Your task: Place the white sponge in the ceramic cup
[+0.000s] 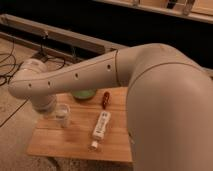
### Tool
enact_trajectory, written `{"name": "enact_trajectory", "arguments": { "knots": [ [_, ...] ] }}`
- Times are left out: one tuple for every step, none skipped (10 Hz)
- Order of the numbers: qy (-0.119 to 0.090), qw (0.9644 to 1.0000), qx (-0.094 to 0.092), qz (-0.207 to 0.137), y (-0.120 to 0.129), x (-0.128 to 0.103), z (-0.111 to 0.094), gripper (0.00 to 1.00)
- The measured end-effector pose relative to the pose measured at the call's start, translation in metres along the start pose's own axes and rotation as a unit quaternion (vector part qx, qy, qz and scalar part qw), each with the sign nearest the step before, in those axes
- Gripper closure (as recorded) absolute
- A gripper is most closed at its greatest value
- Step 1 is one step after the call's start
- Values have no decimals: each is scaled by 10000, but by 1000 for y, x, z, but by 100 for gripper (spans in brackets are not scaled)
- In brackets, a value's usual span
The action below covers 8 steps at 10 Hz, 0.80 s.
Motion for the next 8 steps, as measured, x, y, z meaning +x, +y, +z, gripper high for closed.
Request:
{"name": "enact_trajectory", "arguments": {
  "knots": [
    [-33,10000,-25,-43,-2,-6,3,100],
    [-83,9999,-54,-89,-5,-13,6,100],
    [-127,9998,-90,-146,-8,-22,11,100],
    [-187,9995,-119,-215,-10,-33,14,100],
    [-225,9994,-129,-249,-11,-37,15,100],
    [-270,9992,-138,-266,-13,-39,16,100],
    [-318,9989,-145,-307,-13,-43,18,100],
    [-342,9988,-146,-328,-14,-45,18,100]
  ]
}}
